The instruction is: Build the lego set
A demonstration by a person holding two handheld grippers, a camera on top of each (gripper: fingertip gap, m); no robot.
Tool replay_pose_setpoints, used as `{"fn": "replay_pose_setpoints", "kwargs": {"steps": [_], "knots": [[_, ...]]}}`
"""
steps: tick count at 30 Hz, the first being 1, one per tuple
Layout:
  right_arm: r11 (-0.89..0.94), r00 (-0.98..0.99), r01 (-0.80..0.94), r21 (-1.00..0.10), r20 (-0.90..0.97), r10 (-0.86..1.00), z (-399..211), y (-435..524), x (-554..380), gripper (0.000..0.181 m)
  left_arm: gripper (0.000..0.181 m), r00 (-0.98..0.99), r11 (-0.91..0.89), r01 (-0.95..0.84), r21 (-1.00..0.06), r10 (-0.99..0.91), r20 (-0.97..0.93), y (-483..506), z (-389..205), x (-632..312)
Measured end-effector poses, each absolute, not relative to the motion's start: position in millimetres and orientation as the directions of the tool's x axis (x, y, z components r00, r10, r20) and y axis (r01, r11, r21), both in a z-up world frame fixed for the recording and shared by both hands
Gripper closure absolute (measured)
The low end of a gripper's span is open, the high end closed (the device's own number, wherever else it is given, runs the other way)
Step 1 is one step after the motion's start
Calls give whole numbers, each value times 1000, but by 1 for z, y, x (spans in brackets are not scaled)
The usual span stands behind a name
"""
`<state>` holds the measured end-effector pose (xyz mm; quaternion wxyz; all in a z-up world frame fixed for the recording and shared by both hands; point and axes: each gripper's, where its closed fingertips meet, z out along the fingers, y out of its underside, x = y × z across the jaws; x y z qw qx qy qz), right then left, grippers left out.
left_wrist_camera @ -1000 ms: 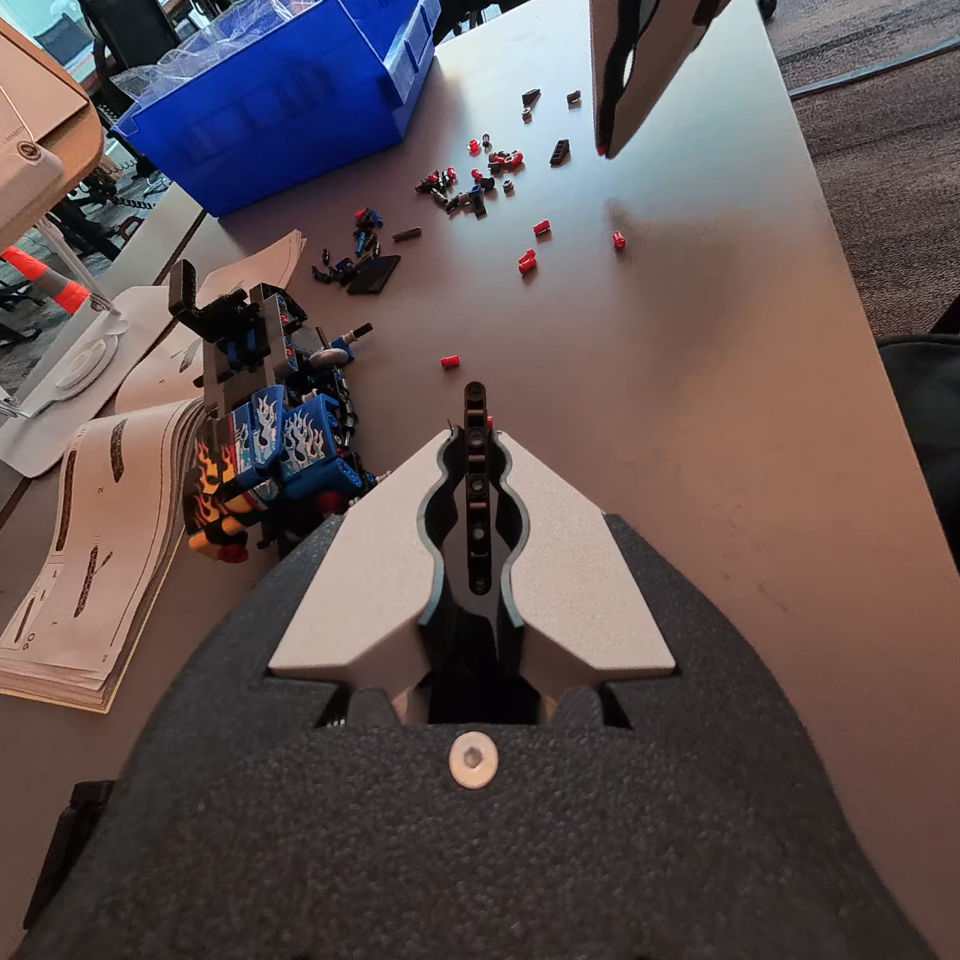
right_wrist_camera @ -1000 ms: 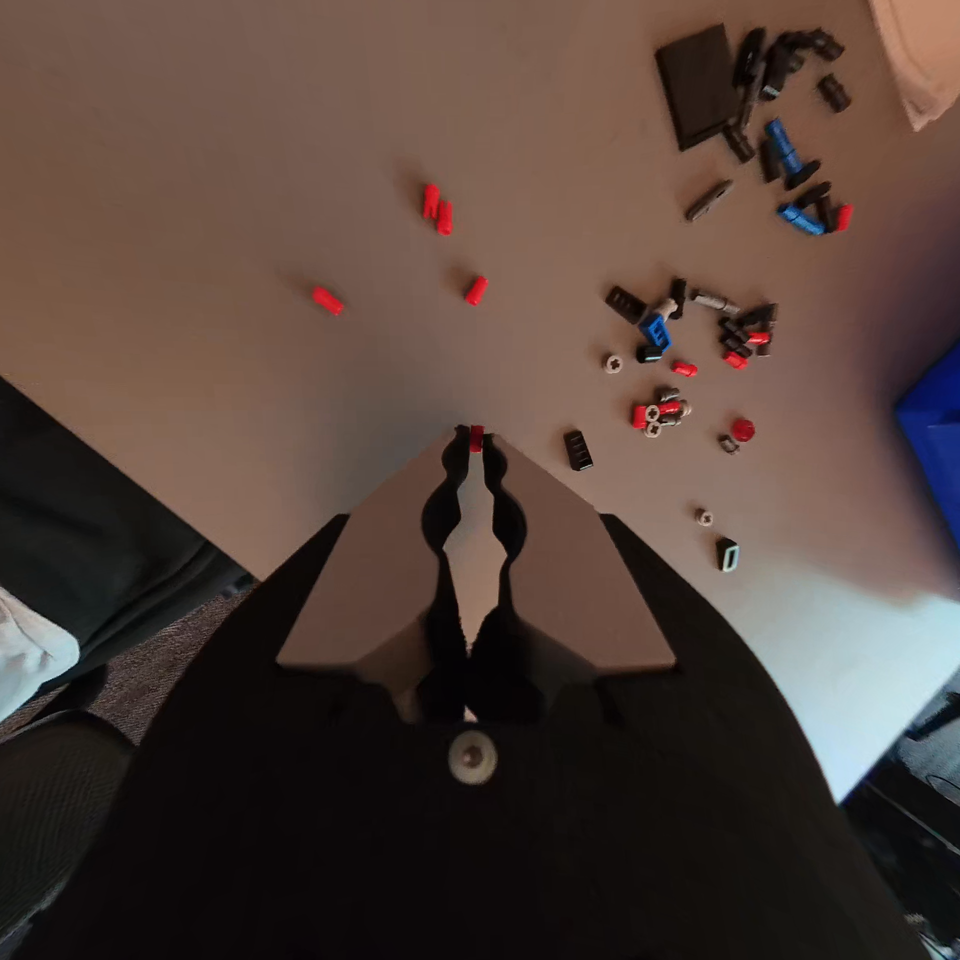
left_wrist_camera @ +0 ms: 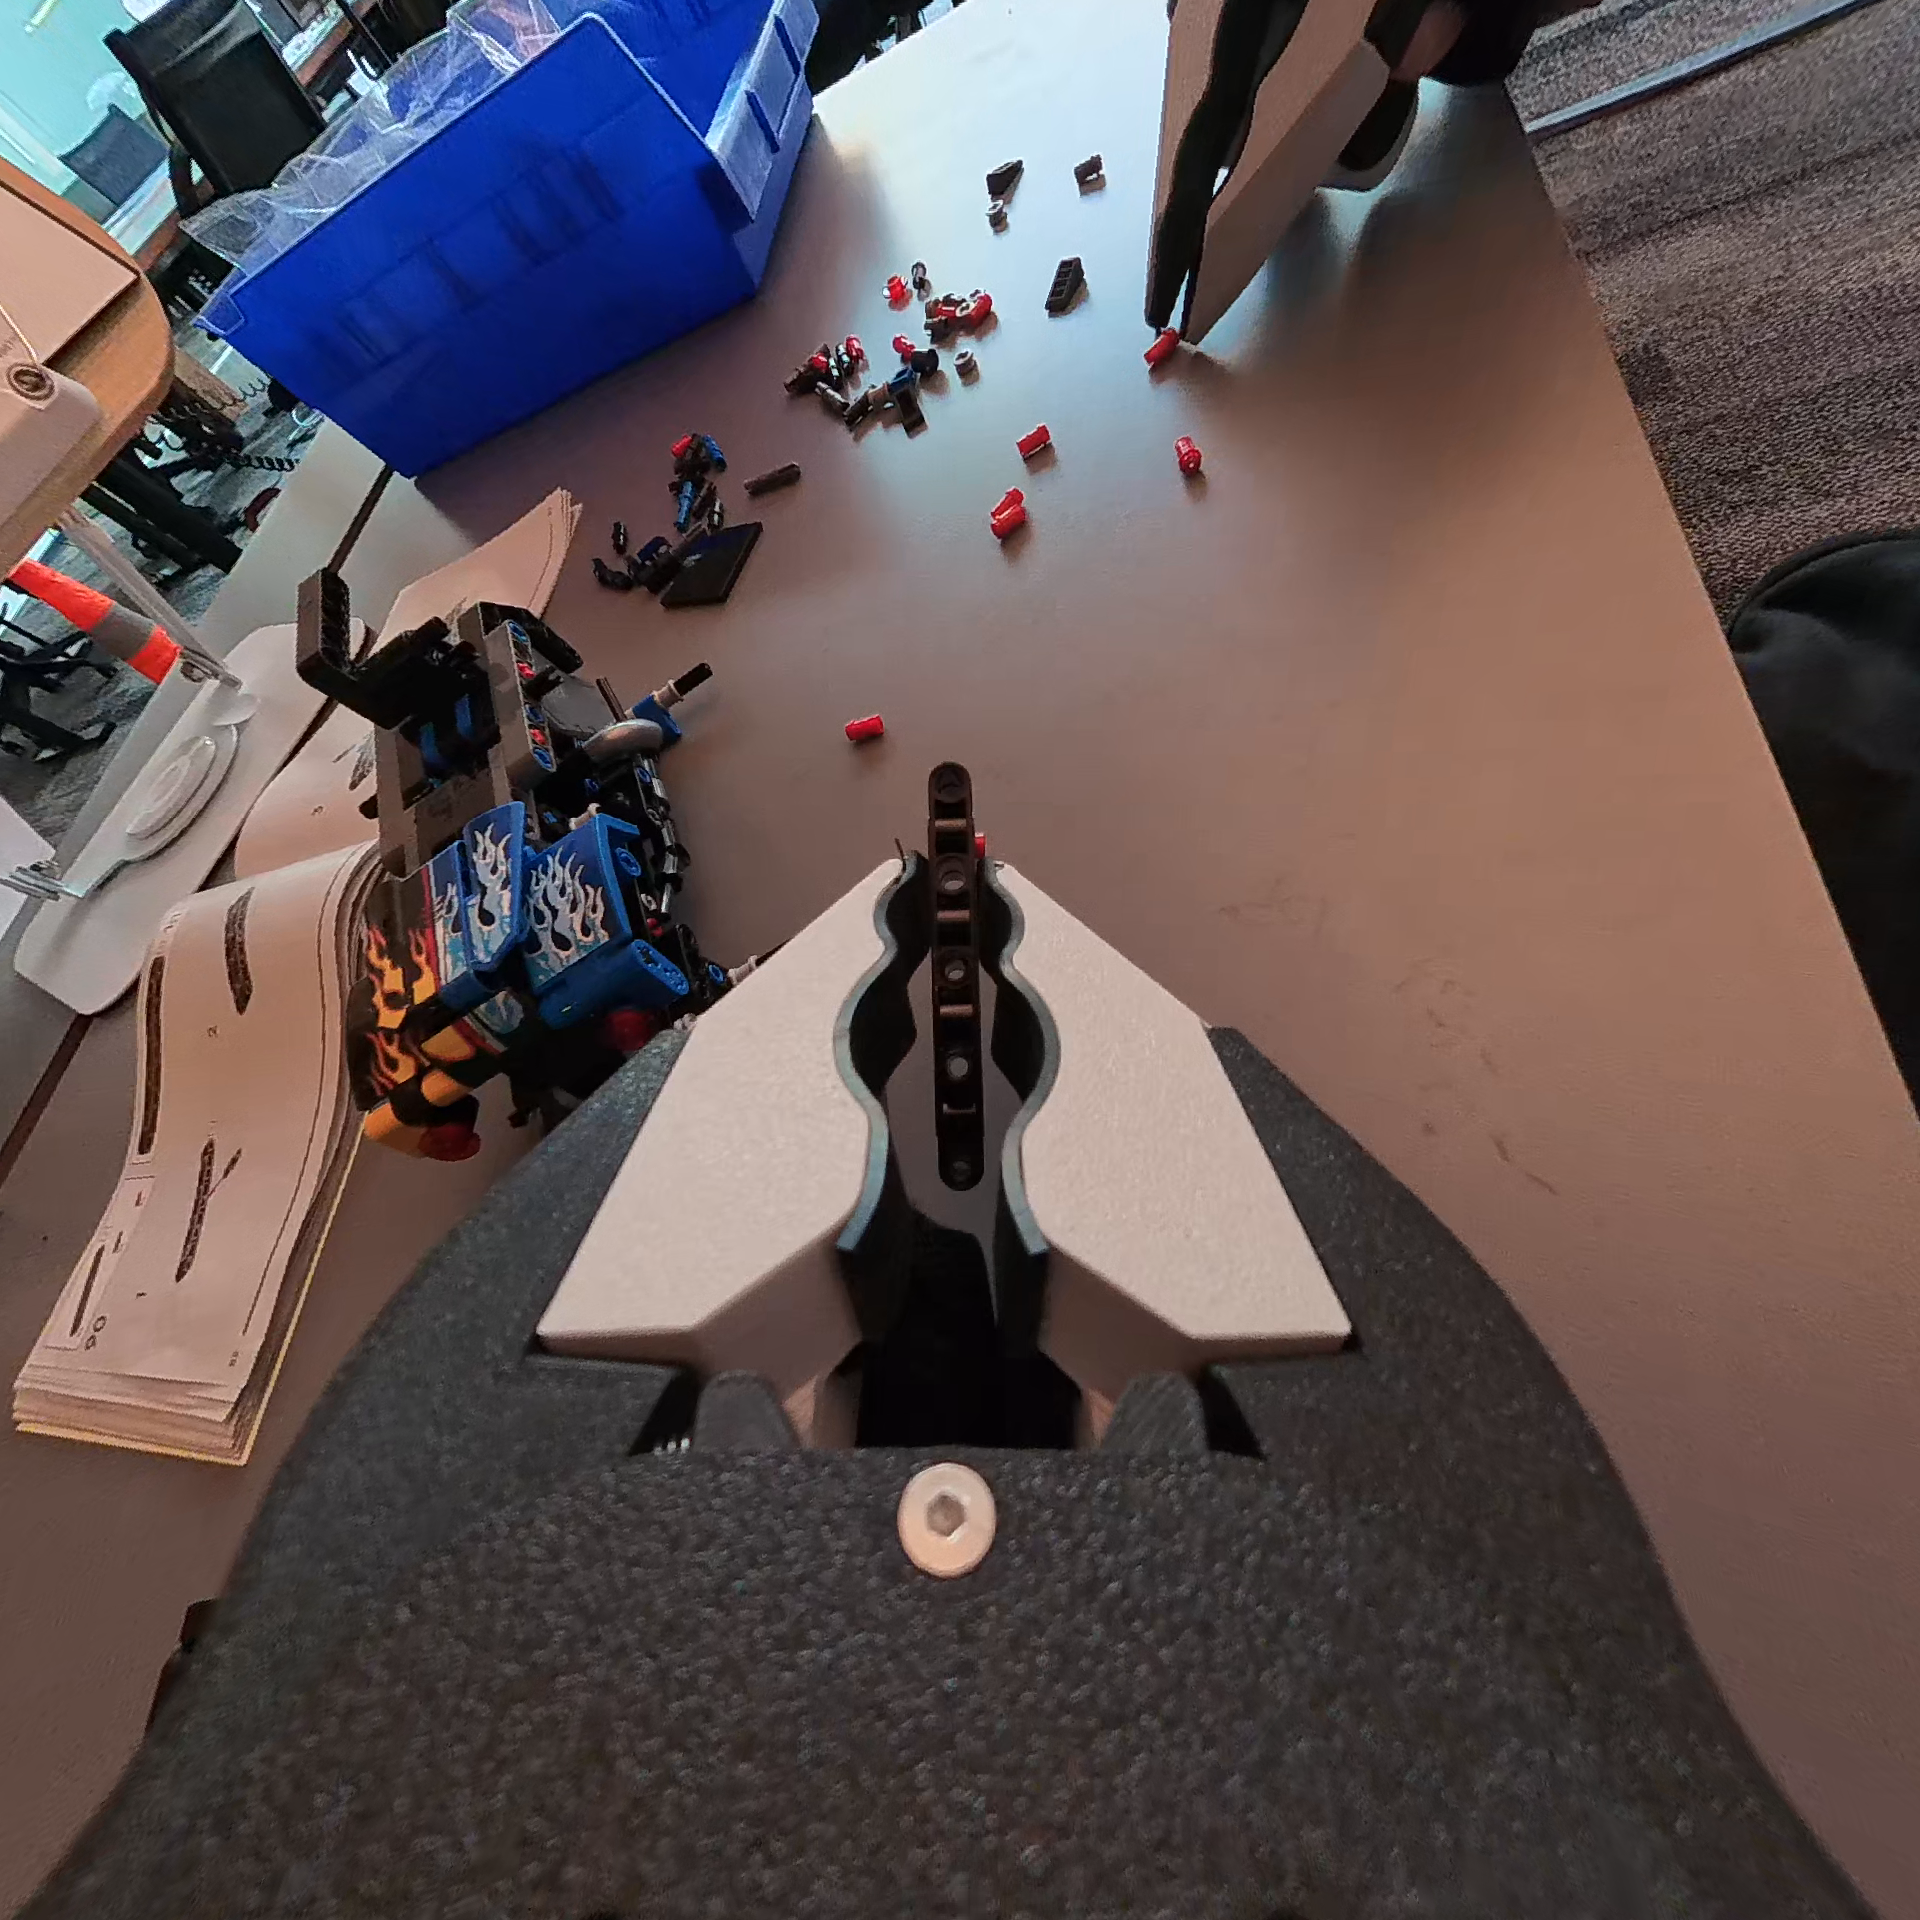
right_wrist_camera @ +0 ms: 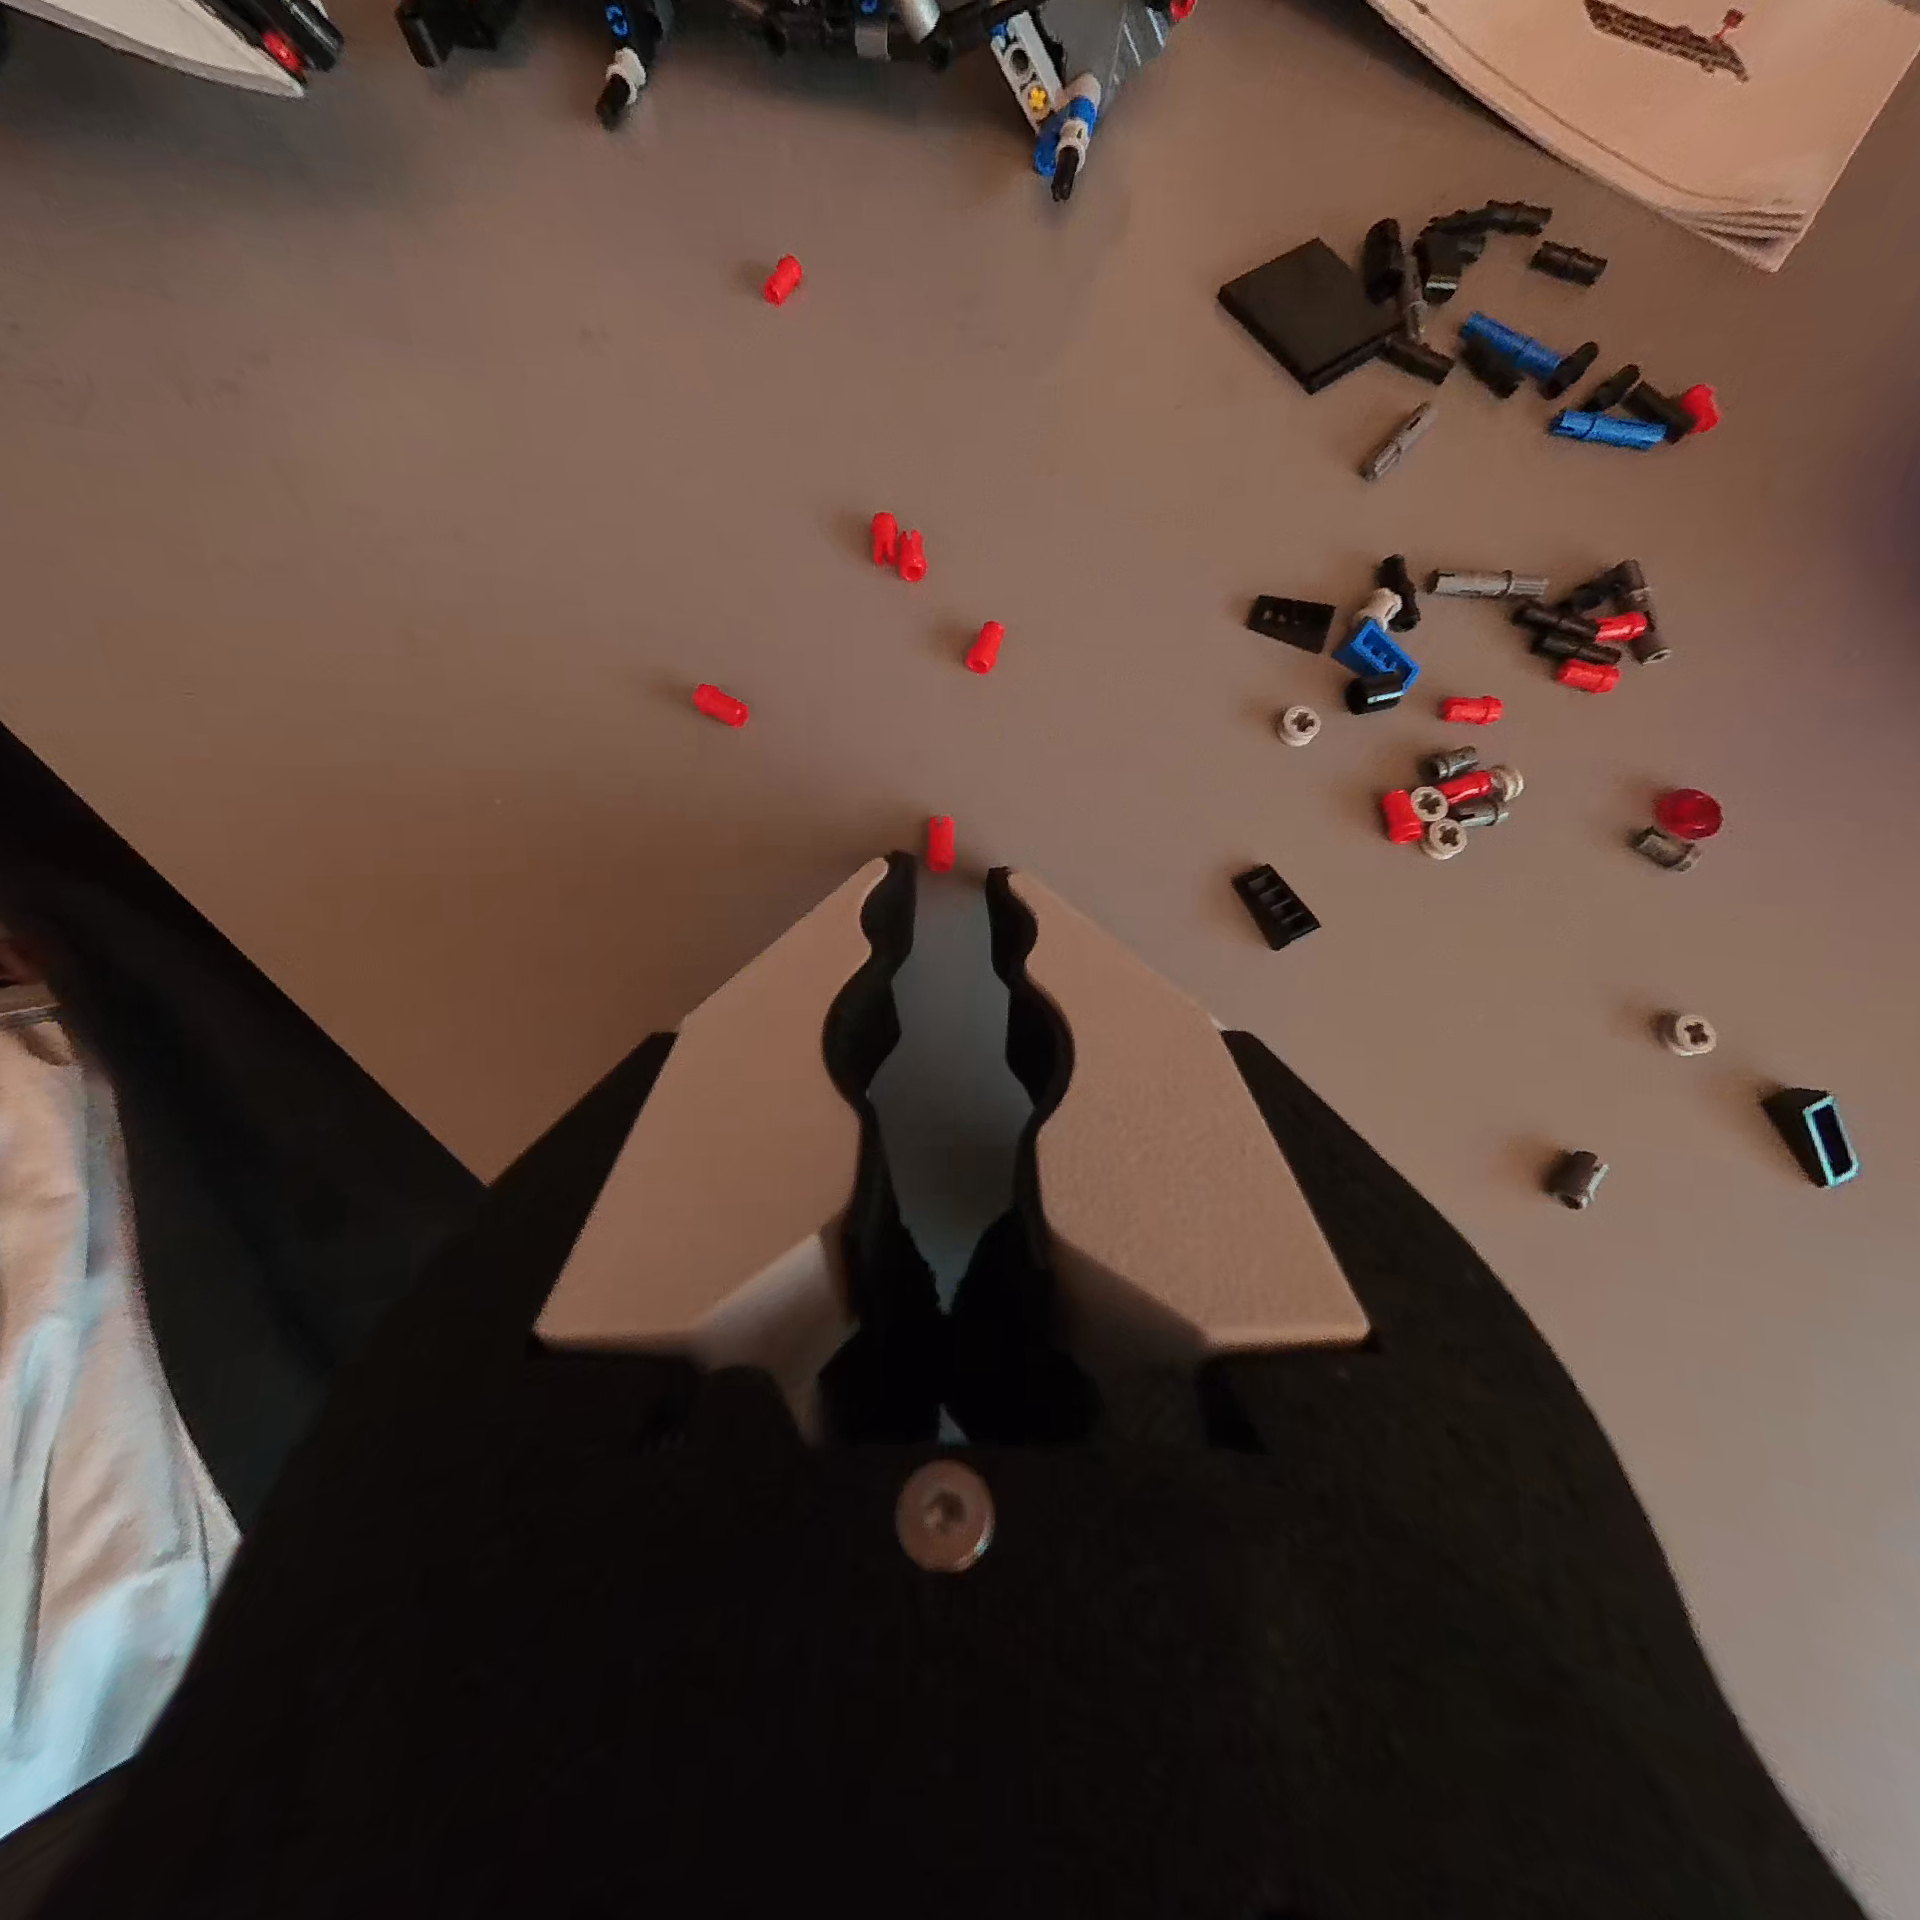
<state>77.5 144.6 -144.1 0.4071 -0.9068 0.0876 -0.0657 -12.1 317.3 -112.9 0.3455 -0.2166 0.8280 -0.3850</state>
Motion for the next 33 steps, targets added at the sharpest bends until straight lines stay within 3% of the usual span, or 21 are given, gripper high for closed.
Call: {"fn": "replay_pose_setpoints", "kwargs": {"steps": [33], "knots": [[-660, 978, 5, -751, 141, -153, -145, 149, 74, 178, 175, -667, 580, -89, -809, -638, -384, 317, -108, -12]]}}
